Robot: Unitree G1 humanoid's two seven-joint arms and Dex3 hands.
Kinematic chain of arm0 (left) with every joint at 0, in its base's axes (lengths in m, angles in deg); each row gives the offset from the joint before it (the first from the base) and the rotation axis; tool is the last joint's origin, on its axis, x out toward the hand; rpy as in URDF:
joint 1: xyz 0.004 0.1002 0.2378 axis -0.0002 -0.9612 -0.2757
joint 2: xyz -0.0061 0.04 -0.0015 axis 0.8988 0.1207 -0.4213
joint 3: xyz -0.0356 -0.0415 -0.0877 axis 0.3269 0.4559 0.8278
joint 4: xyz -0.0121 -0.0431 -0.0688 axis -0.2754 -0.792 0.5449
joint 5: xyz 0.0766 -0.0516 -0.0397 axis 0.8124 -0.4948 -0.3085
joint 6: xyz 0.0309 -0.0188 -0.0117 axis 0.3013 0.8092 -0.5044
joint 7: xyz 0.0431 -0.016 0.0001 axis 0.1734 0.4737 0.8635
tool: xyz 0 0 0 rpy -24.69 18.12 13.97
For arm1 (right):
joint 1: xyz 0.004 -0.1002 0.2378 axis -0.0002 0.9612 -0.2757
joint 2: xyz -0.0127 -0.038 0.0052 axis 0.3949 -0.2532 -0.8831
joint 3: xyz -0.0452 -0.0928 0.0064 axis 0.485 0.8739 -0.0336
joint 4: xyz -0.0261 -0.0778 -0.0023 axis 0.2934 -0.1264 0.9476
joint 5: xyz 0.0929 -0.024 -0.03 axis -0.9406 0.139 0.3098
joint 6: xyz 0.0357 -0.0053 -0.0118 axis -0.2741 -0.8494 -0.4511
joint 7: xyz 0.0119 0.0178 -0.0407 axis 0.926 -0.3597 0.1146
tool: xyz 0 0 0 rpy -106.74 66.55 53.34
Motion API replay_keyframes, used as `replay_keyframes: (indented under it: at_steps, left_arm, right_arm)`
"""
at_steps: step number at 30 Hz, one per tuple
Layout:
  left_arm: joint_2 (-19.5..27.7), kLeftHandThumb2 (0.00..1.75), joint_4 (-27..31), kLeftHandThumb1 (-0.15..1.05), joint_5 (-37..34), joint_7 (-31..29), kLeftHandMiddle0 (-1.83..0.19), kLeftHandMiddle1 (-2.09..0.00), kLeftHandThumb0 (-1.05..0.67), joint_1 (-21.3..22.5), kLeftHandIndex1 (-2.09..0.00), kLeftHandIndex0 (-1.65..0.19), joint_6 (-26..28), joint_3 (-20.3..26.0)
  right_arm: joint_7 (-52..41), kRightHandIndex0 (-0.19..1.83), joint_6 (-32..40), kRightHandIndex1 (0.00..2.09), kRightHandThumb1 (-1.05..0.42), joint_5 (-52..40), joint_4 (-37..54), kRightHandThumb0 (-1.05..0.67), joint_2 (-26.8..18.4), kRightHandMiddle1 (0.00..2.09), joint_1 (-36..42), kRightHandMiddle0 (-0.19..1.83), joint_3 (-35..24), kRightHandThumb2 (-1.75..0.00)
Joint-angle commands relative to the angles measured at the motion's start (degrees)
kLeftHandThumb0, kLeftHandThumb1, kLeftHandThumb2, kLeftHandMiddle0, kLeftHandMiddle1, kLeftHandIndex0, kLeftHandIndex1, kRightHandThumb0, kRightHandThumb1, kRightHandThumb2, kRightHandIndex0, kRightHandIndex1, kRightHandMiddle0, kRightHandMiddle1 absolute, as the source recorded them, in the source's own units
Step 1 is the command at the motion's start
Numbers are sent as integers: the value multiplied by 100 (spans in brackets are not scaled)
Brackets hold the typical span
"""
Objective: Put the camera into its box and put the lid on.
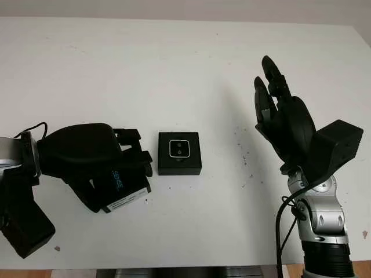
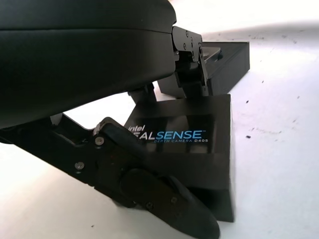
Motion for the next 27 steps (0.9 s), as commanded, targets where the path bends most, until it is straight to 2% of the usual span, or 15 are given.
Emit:
replay_keyframes:
  at_steps: [1,4,6,11,13,14,16,18,19,20,22,24,25,27]
  left_arm:
    - [77,5,97,96,117,-1,-25,-173,-13,6,-158,-28,146,49]
    - [139,6,207,98,-40,-104,-25,-170,-12,84,-162,-25,458,78]
    - [159,6,247,99,-29,-69,-24,-158,-13,183,-155,-24,532,115]
    - [233,6,262,101,1,-80,-13,-191,-13,584,-145,-24,681,149]
    - [253,6,234,101,34,-92,-14,-188,-17,771,-150,-24,757,150]
    - [250,6,215,101,-67,-163,-15,-190,-20,848,-153,-23,876,144]
    - [206,6,204,103,-550,-519,-19,-174,-30,997,-154,-23,1322,92]
    - [152,6,316,103,-1015,-904,-18,-173,-34,1151,-151,-23,1829,73]
    - [125,5,403,103,-1220,-1057,-16,-193,-35,1210,-148,-24,2073,91]
    - [80,5,445,102,-1423,-1143,-18,-201,-35,1260,-146,-26,2226,115]
    - [-67,4,471,97,-1900,-1233,-28,-208,-33,1282,-142,-32,2507,189]
    - [-158,4,486,95,-2148,-1262,-29,-209,-33,1301,-139,-35,2627,222]
    - [-204,5,495,95,-2246,-1285,-29,-206,-34,1325,-139,-35,2684,227]
    - [-298,5,510,95,-2439,-1355,-35,-185,-34,1372,-137,-37,2814,228]
  right_arm:
    - [-17,-3,-73,6,-105,-44,69,-71,18,22,60,-12,-6,-61]
    - [-3,-2,-64,6,-105,-71,77,-70,44,24,59,-12,-13,-62]
    - [17,-1,-61,7,-105,-80,76,-69,66,27,57,-12,-16,-62]
    - [27,-1,-10,7,-105,-80,86,-70,54,30,62,-13,-8,-62]
    - [33,0,-19,7,-105,-70,67,-70,55,31,50,-13,-1,-62]
    - [39,0,-18,7,-105,-68,67,-70,56,31,49,-13,0,-62]
    - [55,0,25,7,-105,-70,82,-68,62,33,40,-14,4,-62]
    - [66,0,42,7,-105,-70,91,-68,64,34,33,-14,10,-62]
    - [64,0,31,7,-105,-63,85,-68,58,35,28,-14,15,-62]
    - [57,0,24,7,-105,-59,77,-67,50,35,18,-15,23,-62]
    - [34,-1,27,6,-105,-54,50,-67,33,38,-10,-17,43,-62]
    - [38,0,58,6,-105,-50,29,-67,36,42,-39,-18,63,-62]
    - [46,-1,78,6,-105,-60,15,-67,50,43,-54,-19,67,-62]
    - [24,-1,102,6,-105,-89,-19,-66,59,44,-82,-19,75,-62]
